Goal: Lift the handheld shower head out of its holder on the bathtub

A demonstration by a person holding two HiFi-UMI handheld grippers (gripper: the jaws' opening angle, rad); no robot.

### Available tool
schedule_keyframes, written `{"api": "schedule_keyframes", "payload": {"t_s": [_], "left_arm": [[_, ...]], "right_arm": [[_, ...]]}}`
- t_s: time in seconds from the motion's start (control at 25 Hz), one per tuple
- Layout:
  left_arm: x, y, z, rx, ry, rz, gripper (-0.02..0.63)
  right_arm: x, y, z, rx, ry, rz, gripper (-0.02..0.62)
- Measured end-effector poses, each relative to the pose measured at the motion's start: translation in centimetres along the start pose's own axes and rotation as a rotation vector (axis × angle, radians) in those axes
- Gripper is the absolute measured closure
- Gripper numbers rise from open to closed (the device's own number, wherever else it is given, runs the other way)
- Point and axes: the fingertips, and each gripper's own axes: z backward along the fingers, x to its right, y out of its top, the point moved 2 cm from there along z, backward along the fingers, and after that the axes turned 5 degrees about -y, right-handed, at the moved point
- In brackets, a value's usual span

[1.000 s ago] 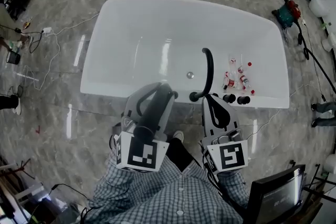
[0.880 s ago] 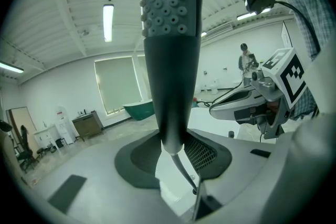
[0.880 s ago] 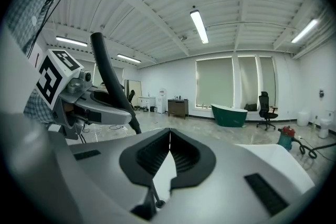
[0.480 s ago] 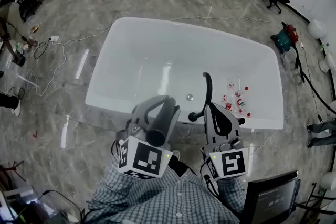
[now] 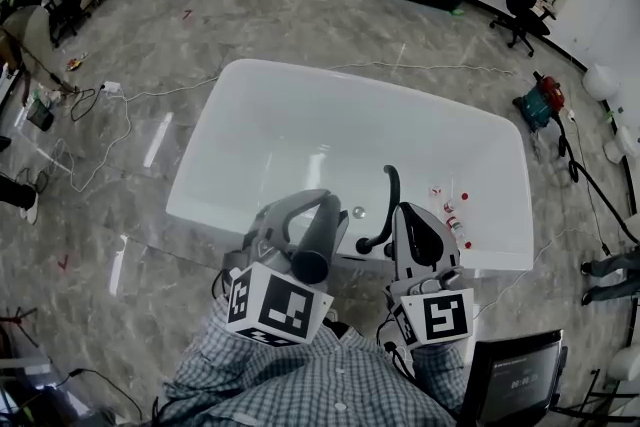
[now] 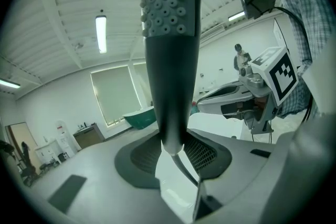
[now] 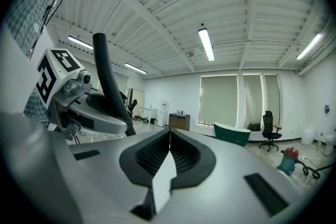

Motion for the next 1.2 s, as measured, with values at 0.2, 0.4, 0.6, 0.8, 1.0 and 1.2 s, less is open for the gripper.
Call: {"api": "schedule_keyframes", "payload": {"t_s": [0.2,0.4,0.6,0.8,1.0,1.2], "left_arm": [[-0.4,2.1,0.6,0.023,0.016,-0.033,0.482],[-1.3,2.7,1.4,0.053,0.029,-0.036,0.482],[-1.1,3.9,1.6,0.083,0.024,-0.037,0.482],[-1.4,4.4,2.5,0.099,0.033,-0.045,0.482],[-1.3,4.8,2.6,0.105,0.034,-0.041,0.482],[-1.4,4.4,2.5,0.100,0.032,-0.043,0.482]], "right_arm": [[0.1,0.8,0.0,0.016,0.011,0.021,0.580],[-0.8,1.7,-0.5,0.037,0.015,0.043,0.580],[-0.2,2.7,-0.4,0.063,0.002,0.060,0.580],[-0.5,3.4,-0.4,0.084,-0.004,0.065,0.580],[-0.4,3.5,-0.2,0.093,-0.003,0.059,0.580],[-1.1,3.3,-0.3,0.099,0.007,0.078,0.580]]}}
